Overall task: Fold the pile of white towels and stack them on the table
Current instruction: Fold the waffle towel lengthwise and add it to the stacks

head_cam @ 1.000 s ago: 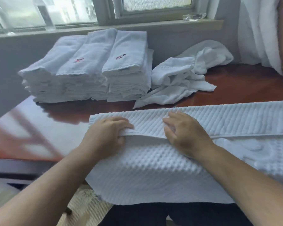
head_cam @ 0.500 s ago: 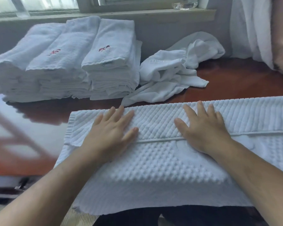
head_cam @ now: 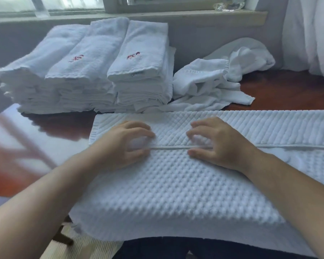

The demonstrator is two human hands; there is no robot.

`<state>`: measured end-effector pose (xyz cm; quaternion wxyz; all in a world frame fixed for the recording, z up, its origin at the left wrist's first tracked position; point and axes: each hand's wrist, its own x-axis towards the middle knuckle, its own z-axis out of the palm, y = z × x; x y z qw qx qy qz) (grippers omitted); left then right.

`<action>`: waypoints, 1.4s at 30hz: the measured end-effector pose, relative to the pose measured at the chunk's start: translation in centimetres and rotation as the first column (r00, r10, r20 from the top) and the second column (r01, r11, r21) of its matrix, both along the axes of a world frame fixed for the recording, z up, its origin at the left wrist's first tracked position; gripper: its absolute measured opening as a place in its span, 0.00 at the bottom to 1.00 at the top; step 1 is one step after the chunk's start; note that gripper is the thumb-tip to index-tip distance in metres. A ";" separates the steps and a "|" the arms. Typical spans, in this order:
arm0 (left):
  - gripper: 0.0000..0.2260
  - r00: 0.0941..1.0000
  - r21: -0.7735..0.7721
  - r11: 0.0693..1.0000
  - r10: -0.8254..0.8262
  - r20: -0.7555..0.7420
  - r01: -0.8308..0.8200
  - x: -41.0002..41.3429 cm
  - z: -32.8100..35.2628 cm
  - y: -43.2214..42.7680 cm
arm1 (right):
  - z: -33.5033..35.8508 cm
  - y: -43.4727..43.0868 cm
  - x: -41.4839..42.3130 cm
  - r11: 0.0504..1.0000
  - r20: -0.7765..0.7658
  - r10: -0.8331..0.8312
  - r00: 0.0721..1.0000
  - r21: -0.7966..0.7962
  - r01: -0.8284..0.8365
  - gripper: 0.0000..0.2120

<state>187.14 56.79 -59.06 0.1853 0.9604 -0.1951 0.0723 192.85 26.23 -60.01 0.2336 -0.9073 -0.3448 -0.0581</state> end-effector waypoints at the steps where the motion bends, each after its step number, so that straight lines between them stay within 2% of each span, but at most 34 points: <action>1: 0.17 1.000 -0.029 1.000 0.003 0.030 -0.002 -0.5 -0.1 0.7 | -0.1 0.1 -0.2 0.999 0.011 0.036 0.999 0.026 -0.036 0.24; 4: 0.16 0.995 -0.046 0.998 0.035 0.095 -0.031 -1.4 -0.1 1.4 | 0.1 0.4 -0.4 0.996 0.102 0.032 0.994 0.080 -0.041 0.14; 7: 0.12 0.975 0.000 1.000 0.026 0.219 -0.027 -1.6 -0.3 0.7 | 0.0 0.5 -0.7 0.991 0.249 0.109 0.962 0.045 -0.124 0.07; 9: 0.10 0.955 0.058 0.998 0.005 0.297 -0.023 -1.6 -0.5 0.6 | 0.0 0.6 -0.8 0.989 0.319 0.136 0.938 0.017 -0.149 0.05; 14: 0.12 0.895 0.122 0.992 -0.016 0.445 -0.042 -1.6 -0.7 0.8 | 0.2 0.5 -0.9 0.987 0.382 0.129 0.915 0.035 -0.154 0.04; 17: 0.11 0.907 0.128 0.991 -0.021 0.421 -0.036 -1.6 -0.7 0.9 | 0.1 0.5 -1.2 0.982 0.374 0.149 0.915 0.054 -0.182 0.05; 23: 0.15 0.962 0.130 0.991 0.008 0.274 -0.045 -1.6 -0.5 1.1 | 0.3 -0.1 -1.3 0.988 0.240 0.150 0.959 -0.005 -0.153 0.06; 27: 0.16 0.973 0.122 0.988 0.067 0.221 -0.096 -2.0 0.8 -1.7 | 0.4 -3.0 -1.5 0.998 0.177 -0.067 0.982 0.009 0.066 0.17; 29: 0.18 0.980 0.136 0.989 0.025 0.198 -0.053 -1.9 1.3 -5.7 | 0.6 -5.1 -1.8 0.977 0.191 -0.211 0.959 0.029 0.210 0.23; 32: 0.20 0.984 0.145 0.988 -0.071 0.161 0.048 -0.8 1.6 -13.4 | 1.0 -9.0 -2.2 0.893 0.198 -0.448 0.872 0.054 0.447 0.26; 36: 0.22 0.976 0.096 0.987 -0.145 0.160 0.131 1.2 1.6 -23.9 | 1.1 -16.4 -2.4 0.717 0.149 -0.693 0.705 0.039 0.696 0.24; 39: 0.26 0.989 0.078 0.988 -0.139 0.041 0.135 2.9 1.1 -29.1 | 0.8 -21.2 -2.4 0.570 0.069 -0.821 0.567 0.033 0.821 0.22; 40: 0.24 0.992 0.081 0.989 -0.127 0.019 0.126 3.4 0.8 -30.1 | 0.6 -22.6 -2.4 0.514 0.038 -0.857 0.513 0.048 0.856 0.21; 42: 0.15 0.994 0.058 0.994 -0.092 0.063 0.088 4.1 0.1 -31.0 | 0.3 -24.8 -2.2 0.389 -0.003 -0.920 0.391 0.076 0.918 0.20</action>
